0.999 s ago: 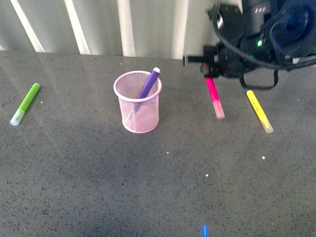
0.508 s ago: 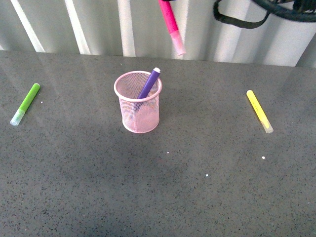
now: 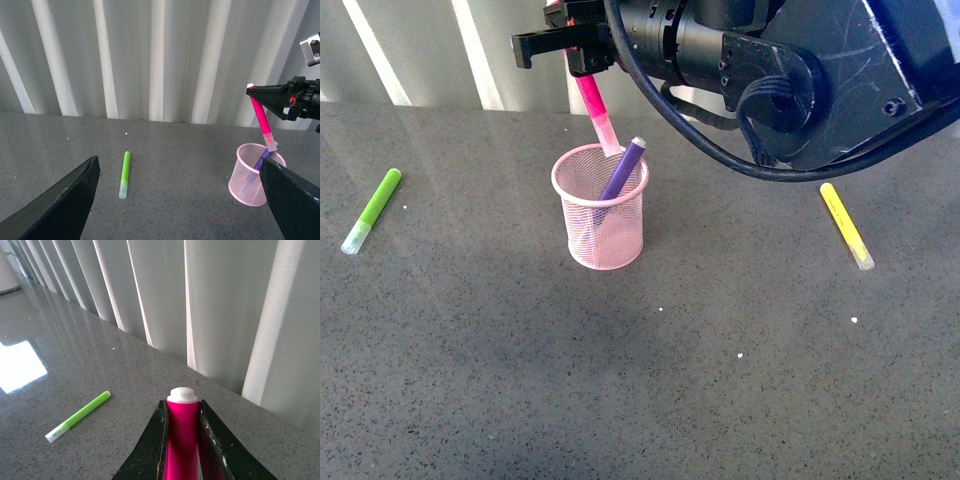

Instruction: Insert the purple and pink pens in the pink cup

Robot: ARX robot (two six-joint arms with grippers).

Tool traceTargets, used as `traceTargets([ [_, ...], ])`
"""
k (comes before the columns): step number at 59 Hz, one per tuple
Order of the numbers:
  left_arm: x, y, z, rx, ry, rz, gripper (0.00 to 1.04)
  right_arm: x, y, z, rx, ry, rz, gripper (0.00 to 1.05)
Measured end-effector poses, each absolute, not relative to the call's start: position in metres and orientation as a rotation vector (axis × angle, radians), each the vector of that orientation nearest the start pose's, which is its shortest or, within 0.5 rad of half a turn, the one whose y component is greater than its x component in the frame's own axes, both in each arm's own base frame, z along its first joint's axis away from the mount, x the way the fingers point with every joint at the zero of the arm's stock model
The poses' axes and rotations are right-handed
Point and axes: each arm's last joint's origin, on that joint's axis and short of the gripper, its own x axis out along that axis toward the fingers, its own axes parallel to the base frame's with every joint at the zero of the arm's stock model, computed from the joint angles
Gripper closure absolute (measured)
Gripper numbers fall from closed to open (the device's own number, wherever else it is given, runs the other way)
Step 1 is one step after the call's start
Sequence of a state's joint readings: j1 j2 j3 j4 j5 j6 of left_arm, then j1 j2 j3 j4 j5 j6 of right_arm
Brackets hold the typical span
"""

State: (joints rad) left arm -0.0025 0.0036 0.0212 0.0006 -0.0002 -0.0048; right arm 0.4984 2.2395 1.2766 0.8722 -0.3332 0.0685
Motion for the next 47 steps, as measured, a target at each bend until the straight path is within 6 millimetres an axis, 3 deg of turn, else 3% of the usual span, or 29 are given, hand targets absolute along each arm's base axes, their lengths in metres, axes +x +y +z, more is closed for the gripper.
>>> traceTargets([
  [20,0.097,0.0,0.17,-0.005,-0.018,-0.002,0.07,0.419,0.249,0.113,0.053,0.151,0.857,0.93],
  [47,0.097,0.0,0.17,-0.005,-0.018,-0.002,0.07,0.407,0.252,0.092,0.053,0.216,0.86,0.93],
])
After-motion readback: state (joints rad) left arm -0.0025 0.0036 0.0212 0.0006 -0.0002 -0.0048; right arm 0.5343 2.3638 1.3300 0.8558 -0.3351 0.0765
